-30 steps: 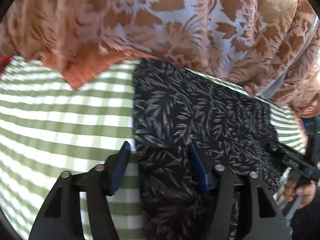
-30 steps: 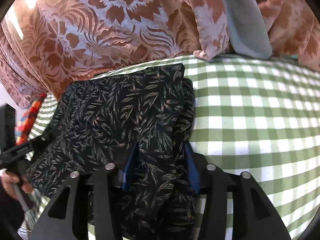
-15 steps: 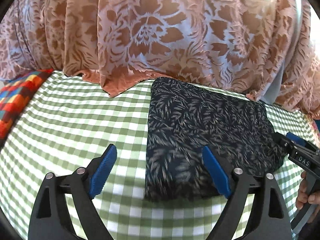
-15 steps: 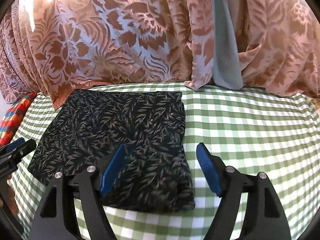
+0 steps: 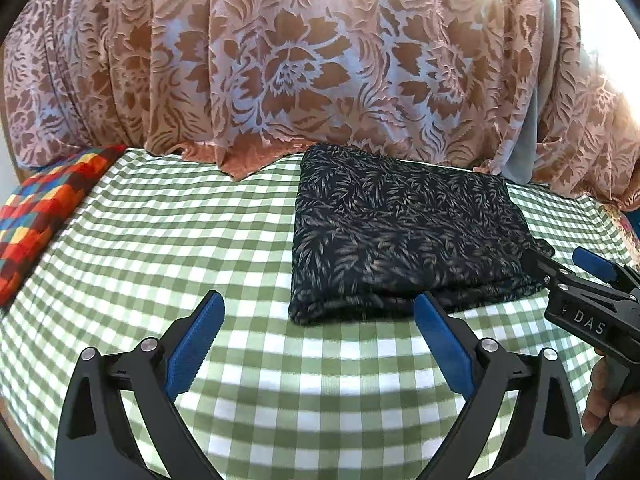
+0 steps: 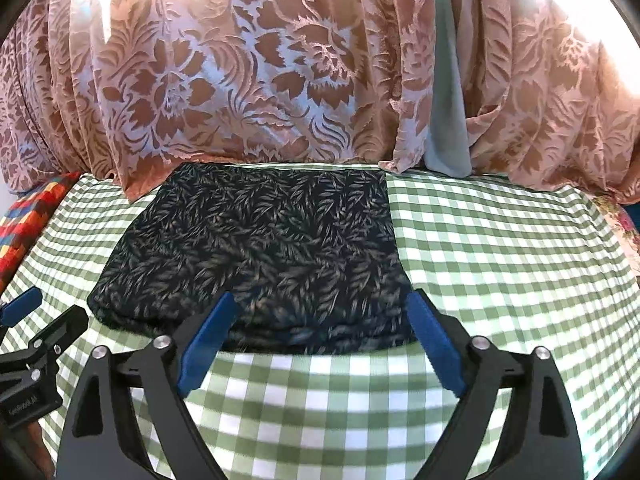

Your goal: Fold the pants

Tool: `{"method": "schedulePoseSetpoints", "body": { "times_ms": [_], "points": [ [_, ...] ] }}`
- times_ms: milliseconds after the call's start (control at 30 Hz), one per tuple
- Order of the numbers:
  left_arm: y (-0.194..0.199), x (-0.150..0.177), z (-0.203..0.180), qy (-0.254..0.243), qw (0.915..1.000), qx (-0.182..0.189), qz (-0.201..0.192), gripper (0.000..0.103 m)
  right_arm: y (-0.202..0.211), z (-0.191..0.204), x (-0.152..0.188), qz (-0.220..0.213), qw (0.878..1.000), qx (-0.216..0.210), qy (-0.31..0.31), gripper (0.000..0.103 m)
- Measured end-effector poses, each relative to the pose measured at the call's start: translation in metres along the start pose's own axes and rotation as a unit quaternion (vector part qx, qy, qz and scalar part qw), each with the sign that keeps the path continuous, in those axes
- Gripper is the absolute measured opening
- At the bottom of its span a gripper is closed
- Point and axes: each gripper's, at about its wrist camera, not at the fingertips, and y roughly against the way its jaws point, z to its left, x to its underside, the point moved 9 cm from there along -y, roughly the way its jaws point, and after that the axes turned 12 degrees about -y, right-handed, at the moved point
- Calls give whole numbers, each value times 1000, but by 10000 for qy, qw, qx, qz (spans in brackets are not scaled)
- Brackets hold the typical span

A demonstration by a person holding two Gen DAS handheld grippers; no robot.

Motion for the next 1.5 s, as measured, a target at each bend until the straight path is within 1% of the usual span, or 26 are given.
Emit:
{"method": "schedulePoseSetpoints", "body": {
  "times_ms": [67, 167, 233, 333, 567, 867, 1500],
  "points": [
    [8, 4, -1, 10, 10000, -35, -29, 99, 6, 1, 4, -23, 10000, 25, -35, 92],
    [18, 9, -4, 28, 10000, -17, -85, 99, 15, 2, 12, -52, 10000, 48, 10, 93],
    [24, 13, -5, 48, 9999, -117, -68, 99, 21, 3, 17, -93, 9999, 82, 57, 94],
    [34, 19, -8, 64, 9998, -104, -154, 99, 29, 6, 26, -103, 9998, 86, 134, 95],
    [47, 30, -6, 97, 9995, -259, -142, 99, 48, 7, 34, -265, 9993, 147, 210, 96],
    [57, 32, -6, 86, 9993, -313, -210, 99, 55, 7, 39, -289, 9994, 101, 157, 96],
    [65, 35, -7, 157, 9991, -329, -220, 99, 54, 7, 43, -247, 9995, 91, 154, 97]
  ]
}}
